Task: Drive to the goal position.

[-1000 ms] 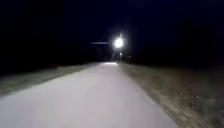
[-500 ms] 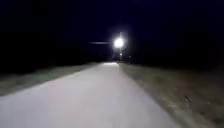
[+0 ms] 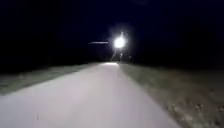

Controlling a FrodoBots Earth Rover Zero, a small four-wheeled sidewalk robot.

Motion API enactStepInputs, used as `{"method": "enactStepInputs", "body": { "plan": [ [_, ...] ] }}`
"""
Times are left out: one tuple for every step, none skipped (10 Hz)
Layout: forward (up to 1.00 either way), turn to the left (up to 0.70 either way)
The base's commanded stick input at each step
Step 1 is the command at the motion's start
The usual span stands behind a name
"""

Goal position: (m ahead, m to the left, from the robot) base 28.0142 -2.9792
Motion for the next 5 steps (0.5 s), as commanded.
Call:
{"method": "enactStepInputs", "body": {
  "plan": [
    [1.0, 0.0],
    [1.0, 0.0],
    [1.0, 0.0],
    [1.0, 0.0],
    [1.0, 0.0]
  ]
}}
